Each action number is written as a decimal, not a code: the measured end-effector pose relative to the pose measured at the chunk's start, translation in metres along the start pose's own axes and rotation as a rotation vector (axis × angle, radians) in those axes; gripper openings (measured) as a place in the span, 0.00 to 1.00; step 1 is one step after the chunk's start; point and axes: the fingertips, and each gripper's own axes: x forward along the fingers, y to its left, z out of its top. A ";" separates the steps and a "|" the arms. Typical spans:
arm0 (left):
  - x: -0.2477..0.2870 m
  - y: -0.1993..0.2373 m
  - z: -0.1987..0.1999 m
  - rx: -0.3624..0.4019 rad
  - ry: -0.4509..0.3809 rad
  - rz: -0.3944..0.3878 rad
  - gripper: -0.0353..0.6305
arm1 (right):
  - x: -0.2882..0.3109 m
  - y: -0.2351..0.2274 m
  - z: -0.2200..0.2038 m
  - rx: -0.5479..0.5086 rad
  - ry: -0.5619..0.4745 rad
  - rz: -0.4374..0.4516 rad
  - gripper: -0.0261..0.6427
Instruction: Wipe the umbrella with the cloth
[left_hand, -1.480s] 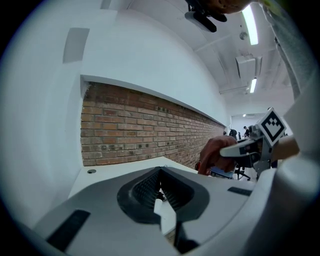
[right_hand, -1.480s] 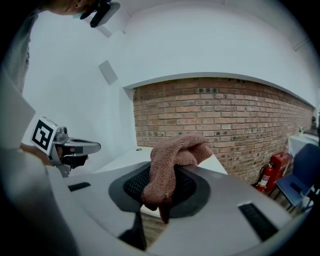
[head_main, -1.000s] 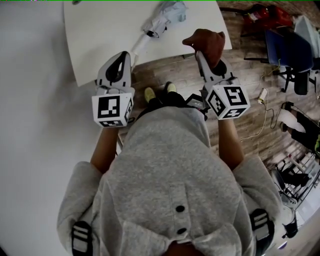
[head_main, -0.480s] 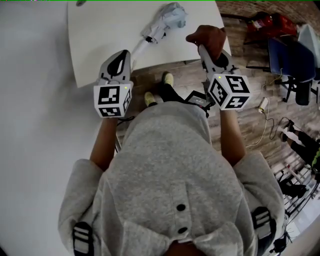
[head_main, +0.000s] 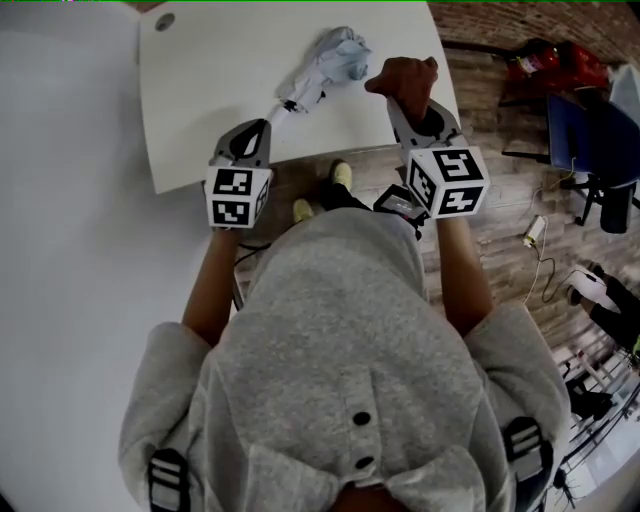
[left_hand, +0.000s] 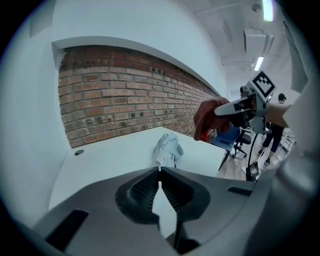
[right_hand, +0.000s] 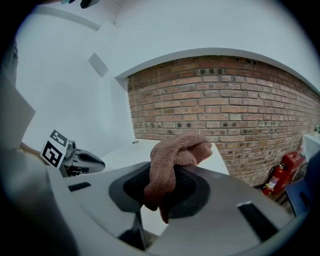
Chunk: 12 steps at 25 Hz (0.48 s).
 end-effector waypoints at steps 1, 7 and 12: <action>0.007 0.000 -0.004 0.000 0.023 -0.002 0.08 | 0.005 -0.005 -0.001 -0.006 0.007 0.006 0.16; 0.045 0.002 -0.026 -0.003 0.115 -0.004 0.11 | 0.033 -0.034 -0.012 -0.030 0.040 0.022 0.16; 0.061 0.001 -0.042 0.012 0.208 -0.026 0.26 | 0.050 -0.049 -0.018 -0.039 0.077 0.026 0.16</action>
